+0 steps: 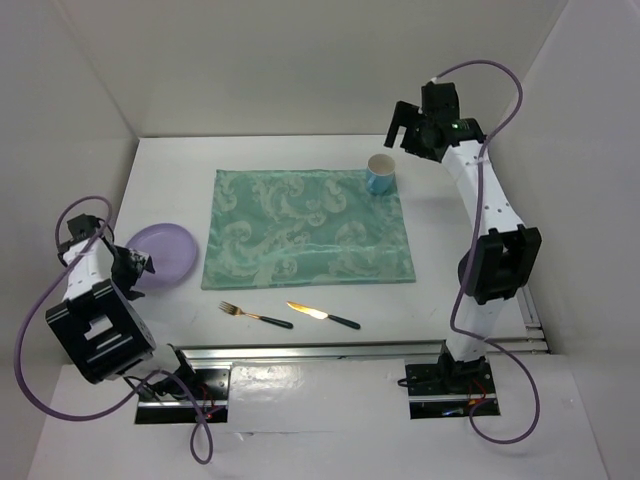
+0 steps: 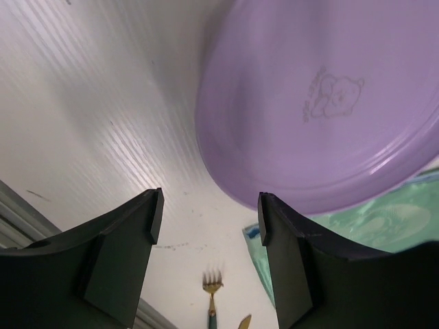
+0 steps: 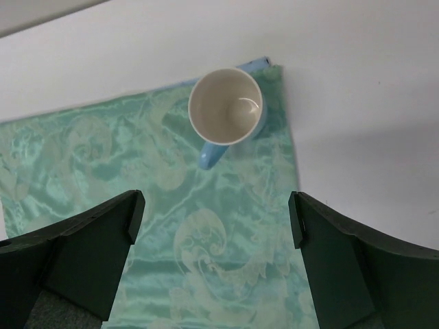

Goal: Set the dinner table for one person

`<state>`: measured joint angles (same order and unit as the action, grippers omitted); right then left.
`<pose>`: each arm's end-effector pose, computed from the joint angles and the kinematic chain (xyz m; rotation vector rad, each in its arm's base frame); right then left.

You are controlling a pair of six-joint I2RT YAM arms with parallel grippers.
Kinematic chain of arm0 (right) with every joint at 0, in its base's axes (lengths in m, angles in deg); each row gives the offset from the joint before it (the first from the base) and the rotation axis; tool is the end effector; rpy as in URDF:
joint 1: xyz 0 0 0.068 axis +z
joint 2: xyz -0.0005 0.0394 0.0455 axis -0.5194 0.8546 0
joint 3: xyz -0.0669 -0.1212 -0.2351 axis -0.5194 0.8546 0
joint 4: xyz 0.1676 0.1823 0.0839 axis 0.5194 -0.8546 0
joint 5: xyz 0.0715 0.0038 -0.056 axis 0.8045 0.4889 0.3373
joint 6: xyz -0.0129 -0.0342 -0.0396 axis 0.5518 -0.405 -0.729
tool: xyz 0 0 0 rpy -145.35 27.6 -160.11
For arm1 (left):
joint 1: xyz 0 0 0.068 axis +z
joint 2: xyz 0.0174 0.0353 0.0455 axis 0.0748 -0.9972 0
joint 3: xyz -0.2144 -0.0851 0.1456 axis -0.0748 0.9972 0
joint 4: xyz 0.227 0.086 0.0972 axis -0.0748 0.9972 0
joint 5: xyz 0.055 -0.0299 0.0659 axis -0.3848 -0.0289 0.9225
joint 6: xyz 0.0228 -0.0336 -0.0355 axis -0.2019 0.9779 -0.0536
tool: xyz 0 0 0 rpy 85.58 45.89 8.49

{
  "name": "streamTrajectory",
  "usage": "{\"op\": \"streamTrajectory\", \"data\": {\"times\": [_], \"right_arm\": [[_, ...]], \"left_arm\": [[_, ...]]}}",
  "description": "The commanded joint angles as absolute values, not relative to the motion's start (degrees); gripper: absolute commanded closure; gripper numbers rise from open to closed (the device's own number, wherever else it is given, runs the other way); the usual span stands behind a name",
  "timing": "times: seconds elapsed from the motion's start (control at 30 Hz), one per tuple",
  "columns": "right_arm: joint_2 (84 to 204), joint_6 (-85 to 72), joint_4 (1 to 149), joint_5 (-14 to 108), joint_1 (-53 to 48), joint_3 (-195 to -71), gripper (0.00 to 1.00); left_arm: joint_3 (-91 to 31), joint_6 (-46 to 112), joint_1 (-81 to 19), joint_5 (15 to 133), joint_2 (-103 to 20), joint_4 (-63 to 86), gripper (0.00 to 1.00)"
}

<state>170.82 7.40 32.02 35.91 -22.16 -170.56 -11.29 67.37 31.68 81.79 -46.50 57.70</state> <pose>0.4201 0.0654 0.3794 0.2539 2.2362 0.2138 0.2084 0.1510 0.2155 -1.8311 2.1148 -0.0474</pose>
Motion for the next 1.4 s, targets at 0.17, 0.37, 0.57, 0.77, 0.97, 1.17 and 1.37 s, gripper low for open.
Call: {"op": "streamTrajectory", "data": {"times": [0.17,0.37,0.57,0.77,0.97,1.17,1.37], "right_arm": [[161.57,5.21,33.14,36.00,-21.89,-162.32,0.00],[157.34,5.21,32.62,33.98,-21.89,-157.31,0.01],[154.71,4.59,33.15,34.59,-21.89,-154.32,0.05],[152.95,4.59,32.00,33.36,-21.89,-153.18,0.06],[150.93,5.12,32.00,33.36,-21.89,-150.89,0.06],[146.01,5.65,32.00,33.89,-21.89,-146.33,0.07],[141.26,6.26,30.95,32.83,-21.89,-139.65,0.07]], "left_arm": [[-8.69,71.09,32.45,86.42,-48.34,50.55,0.29],[-5.00,73.47,32.45,84.66,-52.12,44.93,0.47],[-1.21,77.51,31.75,83.77,-52.12,40.26,0.65],[-3.58,76.99,29.91,85.70,-49.50,43.68,1.00],[-9.29,75.75,24.99,86.94,-41.60,47.20,1.00],[-18.34,74.70,15.06,89.31,-38.41,51.51,1.00],[-25.29,73.30,3.46,90.90,-41.39,52.14,1.00]]}}
